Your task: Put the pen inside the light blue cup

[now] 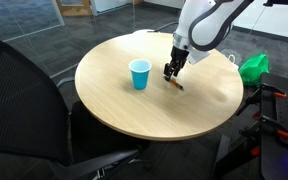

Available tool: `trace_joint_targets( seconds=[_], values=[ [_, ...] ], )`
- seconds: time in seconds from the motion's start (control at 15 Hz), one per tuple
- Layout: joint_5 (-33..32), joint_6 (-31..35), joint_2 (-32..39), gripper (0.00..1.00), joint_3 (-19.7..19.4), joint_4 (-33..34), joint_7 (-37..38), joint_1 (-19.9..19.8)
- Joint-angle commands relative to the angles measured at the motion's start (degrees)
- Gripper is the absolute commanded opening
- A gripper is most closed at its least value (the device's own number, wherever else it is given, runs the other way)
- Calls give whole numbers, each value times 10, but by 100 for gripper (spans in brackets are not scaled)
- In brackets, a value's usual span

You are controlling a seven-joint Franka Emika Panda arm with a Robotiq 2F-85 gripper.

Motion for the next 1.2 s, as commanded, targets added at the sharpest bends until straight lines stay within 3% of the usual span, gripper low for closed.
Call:
trace_joint_targets(
  seconds=[0.0,0.2,0.47,0.6,0.67,0.8,1.13],
  values=[
    [-12,-7,7,43,-11,15,14,12],
    [-14,-8,10,38,-12,19,15,14],
    [-14,-12,13,44,-13,21,16,15],
    [-15,-13,14,34,-14,22,17,16],
    [-15,-13,14,17,-15,22,17,17],
    [-16,-13,15,1,-16,23,18,18],
    [-15,-16,12,4,-17,22,18,20]
  ],
)
